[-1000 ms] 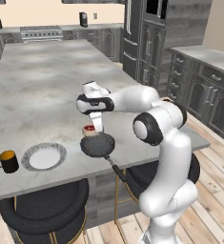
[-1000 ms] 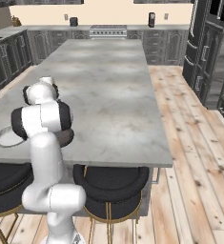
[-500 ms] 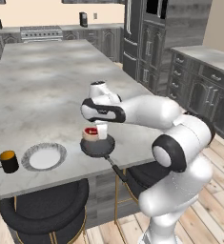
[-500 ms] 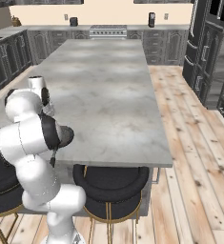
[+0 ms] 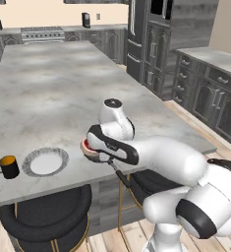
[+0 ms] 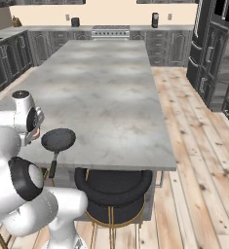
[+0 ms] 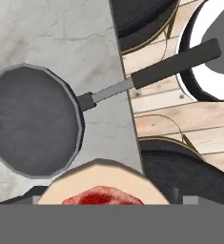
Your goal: Pick up the pan with the steak in it and place it on the dining table. Then place the steak on the plate.
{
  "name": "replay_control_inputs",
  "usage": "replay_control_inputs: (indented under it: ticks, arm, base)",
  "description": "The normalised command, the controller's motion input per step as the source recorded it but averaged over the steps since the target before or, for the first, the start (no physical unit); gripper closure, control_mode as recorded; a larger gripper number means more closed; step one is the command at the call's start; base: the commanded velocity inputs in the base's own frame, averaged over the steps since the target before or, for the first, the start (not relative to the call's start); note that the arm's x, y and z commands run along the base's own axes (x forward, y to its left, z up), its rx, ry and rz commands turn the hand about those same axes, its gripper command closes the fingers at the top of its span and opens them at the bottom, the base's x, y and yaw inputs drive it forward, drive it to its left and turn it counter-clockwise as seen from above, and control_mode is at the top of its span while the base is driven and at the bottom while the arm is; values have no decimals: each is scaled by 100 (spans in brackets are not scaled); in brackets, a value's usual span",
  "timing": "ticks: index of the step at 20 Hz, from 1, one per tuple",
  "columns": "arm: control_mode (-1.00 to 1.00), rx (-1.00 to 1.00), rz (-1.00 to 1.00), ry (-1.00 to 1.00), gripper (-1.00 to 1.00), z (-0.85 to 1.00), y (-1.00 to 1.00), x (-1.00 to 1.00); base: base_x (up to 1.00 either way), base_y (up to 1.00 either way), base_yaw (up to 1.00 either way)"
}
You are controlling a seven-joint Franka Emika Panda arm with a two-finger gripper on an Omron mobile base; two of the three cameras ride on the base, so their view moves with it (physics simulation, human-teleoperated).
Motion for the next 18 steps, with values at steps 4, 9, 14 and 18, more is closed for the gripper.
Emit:
replay_control_inputs:
  ticks: [4,9,14,18]
  arm:
    - [-100,1,-10,-18,100,21,83,-1]
    - [-100,0,-6,-13,100,12,67,7]
    - [-100,2,0,-2,100,0,11,0]
    - [-100,17,0,6,100,-1,0,0]
  base:
    - [0,0,0]
    - [0,0,0]
    - [0,0,0]
    - [0,0,0]
